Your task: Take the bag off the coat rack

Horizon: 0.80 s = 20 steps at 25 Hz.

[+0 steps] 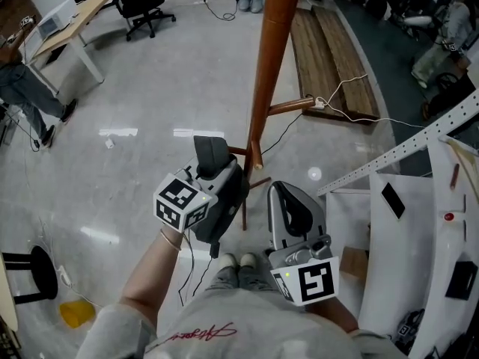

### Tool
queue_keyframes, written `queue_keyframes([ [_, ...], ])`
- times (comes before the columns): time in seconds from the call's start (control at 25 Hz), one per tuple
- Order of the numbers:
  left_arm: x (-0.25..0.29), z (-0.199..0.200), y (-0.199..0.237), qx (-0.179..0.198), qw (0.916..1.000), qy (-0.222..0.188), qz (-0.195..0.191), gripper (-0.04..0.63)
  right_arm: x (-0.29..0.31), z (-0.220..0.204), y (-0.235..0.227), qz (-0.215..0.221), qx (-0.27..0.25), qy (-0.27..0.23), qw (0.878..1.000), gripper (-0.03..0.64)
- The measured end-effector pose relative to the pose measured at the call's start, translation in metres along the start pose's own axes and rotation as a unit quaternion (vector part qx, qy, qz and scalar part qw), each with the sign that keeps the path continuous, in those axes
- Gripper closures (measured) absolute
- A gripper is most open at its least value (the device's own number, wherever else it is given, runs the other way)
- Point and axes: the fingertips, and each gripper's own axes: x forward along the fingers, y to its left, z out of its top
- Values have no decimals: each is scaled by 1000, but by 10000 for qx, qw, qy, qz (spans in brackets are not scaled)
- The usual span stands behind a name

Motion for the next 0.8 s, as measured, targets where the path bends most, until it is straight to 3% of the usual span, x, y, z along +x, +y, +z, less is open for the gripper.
queue_keyframes([
  [0.36,-54,71,-17,348,9968,-597,393,568,-3,34,17,172,-167,-440,9987,597],
  [0.64,-90,113,-33,710,9883,-1047,854,569,-7,62,26,271,-351,-806,9958,597],
  [0.8,-107,134,-50,889,9836,-1280,909,569,-10,73,32,304,-433,-937,9942,597],
])
